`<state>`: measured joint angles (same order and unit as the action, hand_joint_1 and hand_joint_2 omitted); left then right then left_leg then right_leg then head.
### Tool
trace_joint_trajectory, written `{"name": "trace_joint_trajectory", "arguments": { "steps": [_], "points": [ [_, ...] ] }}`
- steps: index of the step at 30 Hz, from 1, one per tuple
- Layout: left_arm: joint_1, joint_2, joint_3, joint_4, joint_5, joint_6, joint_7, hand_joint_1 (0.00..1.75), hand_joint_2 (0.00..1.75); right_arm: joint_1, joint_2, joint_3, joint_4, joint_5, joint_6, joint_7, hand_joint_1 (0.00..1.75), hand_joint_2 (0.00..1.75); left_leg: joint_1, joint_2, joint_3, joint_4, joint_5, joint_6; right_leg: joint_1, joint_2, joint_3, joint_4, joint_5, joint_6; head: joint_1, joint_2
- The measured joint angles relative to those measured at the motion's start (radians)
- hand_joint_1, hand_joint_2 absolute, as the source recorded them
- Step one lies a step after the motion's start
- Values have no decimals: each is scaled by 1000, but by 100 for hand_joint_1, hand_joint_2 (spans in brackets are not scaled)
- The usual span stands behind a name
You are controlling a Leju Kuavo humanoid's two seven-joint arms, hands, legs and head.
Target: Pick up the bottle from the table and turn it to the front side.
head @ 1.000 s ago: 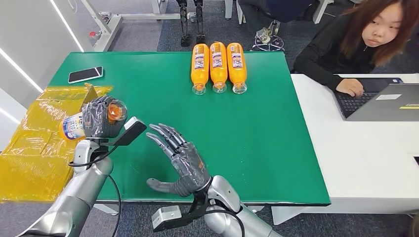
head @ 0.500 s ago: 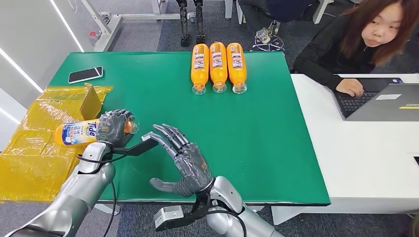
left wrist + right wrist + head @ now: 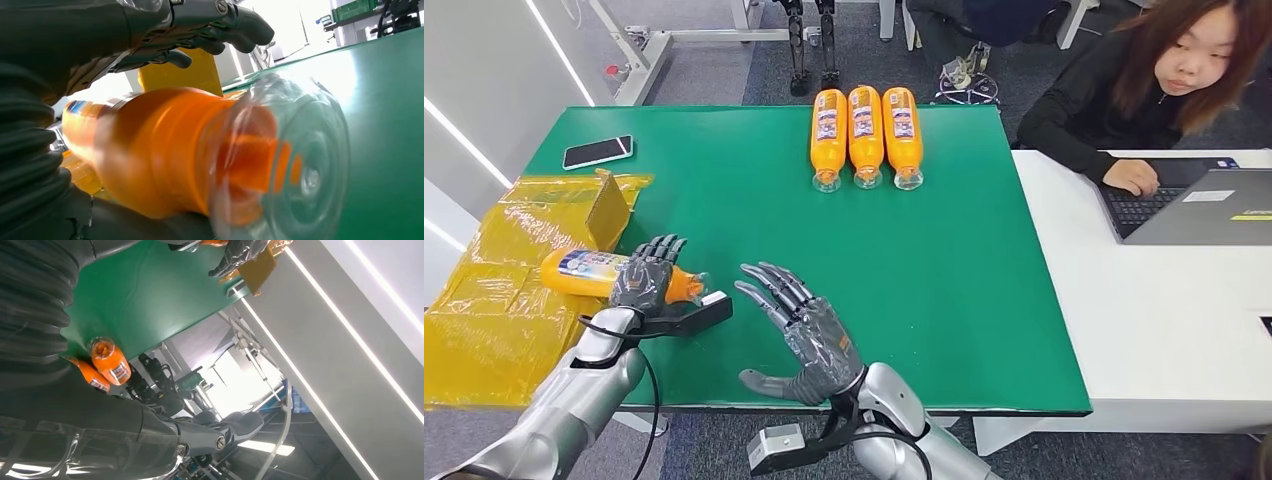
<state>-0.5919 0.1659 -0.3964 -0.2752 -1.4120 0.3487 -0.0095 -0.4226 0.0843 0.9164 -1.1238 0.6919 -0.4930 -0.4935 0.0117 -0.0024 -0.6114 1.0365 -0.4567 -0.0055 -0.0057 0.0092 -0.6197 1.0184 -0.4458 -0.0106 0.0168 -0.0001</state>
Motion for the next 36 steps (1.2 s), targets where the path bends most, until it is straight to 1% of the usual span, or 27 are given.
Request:
{"name": "trace_joint_trajectory", "arguments": {
  "steps": [9, 12, 14, 17, 21, 23, 26, 29, 32, 35, 36],
  "points": [
    [0, 7, 0, 1, -2, -3, -4, 0, 175, -14, 0, 0, -1, 8, 9, 9, 0, 175, 0, 0, 1, 0, 0, 0, 0, 0, 0, 1, 0, 0, 0, 0],
    [0, 10, 0, 1, 13, 4, -27, 0, 175, -14, 0, 0, -2, 8, 9, 13, 0, 175, 0, 0, 1, 0, 0, 0, 0, 0, 0, 1, 0, 0, 0, 0],
    [3, 11, 3, 1, 41, 29, -81, 0, 175, -13, -2, 0, -5, 10, 7, 20, 0, 175, 0, 0, 1, 0, 0, 0, 0, 0, 0, 1, 0, 0, 0, 0],
    [10, 13, 22, 1, 90, 55, -184, 0, 175, -9, -10, -2, -9, 13, -9, 29, 0, 175, 0, 0, 1, 0, 0, 0, 0, 0, 0, 1, 0, 0, 0, 0],
    [29, 25, 71, -23, 157, 10, -308, 0, 175, 13, -27, -30, -10, 19, -55, 35, 0, 175, 0, 0, 1, 0, 0, 0, 0, 1, 0, 1, 0, 0, 0, 0],
    [51, 41, 88, -56, 160, -9, -340, 0, 175, 29, -40, -53, -10, 26, -75, 33, 0, 175, 0, 1, 1, 0, 0, 0, 0, 1, 0, 0, 0, 0, 0, 0],
    [102, 67, 98, -132, 146, -40, -349, 0, 175, 58, -58, -93, -12, 43, -104, 33, 0, 175, 0, 1, 1, 0, 0, -1, 0, 1, 0, 0, 0, 0, 0, 0],
    [168, 96, 99, -248, 142, -89, -346, 0, 175, 95, -74, -135, -26, 66, -125, 38, 0, 175, 0, 1, 0, 0, -1, -1, 0, 1, -1, 0, -1, -1, 0, 0],
    [235, 136, 99, -395, 165, -152, -344, 0, 175, 133, -88, -171, -51, 80, -131, 42, 0, 175, 0, 2, 0, 0, -1, -1, 0, 2, -1, 0, -1, -1, 0, 0],
    [278, 169, 98, -508, 182, -183, -341, 0, 175, 154, -99, -192, -71, 85, -131, 47, 0, 175, 0, 2, 0, 0, -1, -1, 0, 2, -1, 0, -1, -1, 0, 0],
    [283, 174, 98, -523, 184, -186, -340, 0, 175, 156, -100, -194, -74, 86, -131, 48, 0, 175, 0, 2, 0, 0, -1, -1, 0, 2, -1, 0, -1, -1, 0, 0]
  ]
}}
